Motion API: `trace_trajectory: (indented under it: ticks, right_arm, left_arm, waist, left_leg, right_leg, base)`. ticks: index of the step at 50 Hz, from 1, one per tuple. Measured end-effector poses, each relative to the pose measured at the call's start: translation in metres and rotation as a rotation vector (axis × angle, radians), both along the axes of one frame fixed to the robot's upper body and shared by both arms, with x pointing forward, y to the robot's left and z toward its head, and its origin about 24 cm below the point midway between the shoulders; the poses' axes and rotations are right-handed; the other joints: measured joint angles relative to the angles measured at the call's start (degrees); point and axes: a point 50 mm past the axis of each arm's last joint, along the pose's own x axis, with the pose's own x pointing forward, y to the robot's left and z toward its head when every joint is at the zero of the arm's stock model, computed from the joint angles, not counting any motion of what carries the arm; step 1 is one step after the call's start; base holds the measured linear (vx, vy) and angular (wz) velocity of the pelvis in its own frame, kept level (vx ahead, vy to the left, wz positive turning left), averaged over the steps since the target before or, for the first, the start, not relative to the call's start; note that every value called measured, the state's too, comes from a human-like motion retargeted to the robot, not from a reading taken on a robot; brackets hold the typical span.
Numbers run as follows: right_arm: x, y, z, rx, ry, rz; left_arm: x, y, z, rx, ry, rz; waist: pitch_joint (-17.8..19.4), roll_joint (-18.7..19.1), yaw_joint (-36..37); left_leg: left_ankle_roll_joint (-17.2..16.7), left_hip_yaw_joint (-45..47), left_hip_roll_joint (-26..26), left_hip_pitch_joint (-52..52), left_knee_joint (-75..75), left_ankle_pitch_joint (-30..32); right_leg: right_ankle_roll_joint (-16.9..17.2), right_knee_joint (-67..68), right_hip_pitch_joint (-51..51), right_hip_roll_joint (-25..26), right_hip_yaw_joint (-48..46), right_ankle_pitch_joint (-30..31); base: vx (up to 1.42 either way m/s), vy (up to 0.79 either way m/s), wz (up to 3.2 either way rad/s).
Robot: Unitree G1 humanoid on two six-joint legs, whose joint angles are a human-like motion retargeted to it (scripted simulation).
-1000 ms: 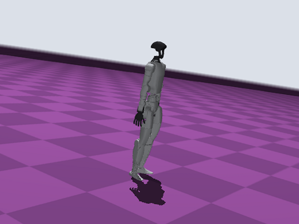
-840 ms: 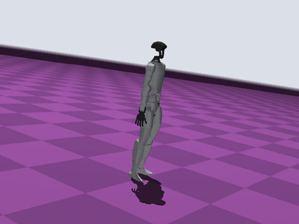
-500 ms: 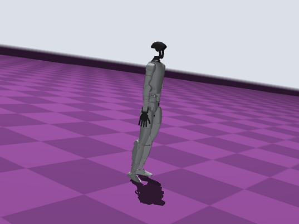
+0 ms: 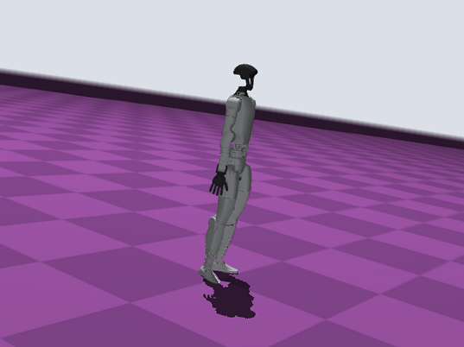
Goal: In place motions
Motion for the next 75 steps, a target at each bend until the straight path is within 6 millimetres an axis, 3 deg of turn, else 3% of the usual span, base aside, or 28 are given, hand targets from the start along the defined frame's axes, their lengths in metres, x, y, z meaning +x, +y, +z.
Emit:
trace_trajectory:
  ticks: [19, 38, 59, 75]
  right_arm:
    - [0.015, 0.001, -0.001, 0.002, -0.056, 0.022]
    - [-0.004, -0.003, 0.001, -0.013, 0.011, 0.000]
    - [0.011, 0.001, -0.001, 0.010, -0.040, 0.027]
    - [0.003, -0.003, 0.000, 0.002, -0.005, 0.018]
  left_arm:
    - [0.012, -0.004, -0.001, -0.014, -0.039, -0.011]
    - [0.000, -0.004, 0.000, -0.012, 0.001, 0.006]
    - [0.008, -0.007, -0.001, -0.026, -0.023, -0.002]
    - [0.002, -0.005, -0.001, -0.016, -0.005, 0.009]
  waist:
    - [-0.1, 0.1, 0.1]
    - [0.0, 0.7, -0.1]
    - [0.0, 0.8, -0.3]
    - [-0.1, 0.6, -0.7]
  left_leg:
    - [-0.1, 0.4, 0.5, -1.4, 1.7, -0.5]
    - [-0.1, 1.1, 0.8, -1.3, 1.4, 0.1]
    - [-0.5, 1.5, 0.9, -1.0, 1.7, 0.7]
    - [-0.5, 1.8, 0.9, 0.0, 1.3, 1.2]
  right_leg:
    - [-0.9, 0.4, -1.4, 0.3, 1.4, 0.7]
    - [-1.5, 0.6, -1.8, 0.6, 2.4, 1.8]
    - [-1.8, 0.8, -1.9, 0.9, 3.2, 3.0]
    - [-1.7, 0.9, -1.3, 0.9, 3.7, 3.9]
  base:
    - [0.00, 0.00, 0.00]
    - [0.00, 0.00, 0.00]
    - [0.00, 0.00, 0.00]
    - [0.00, 0.00, 0.00]
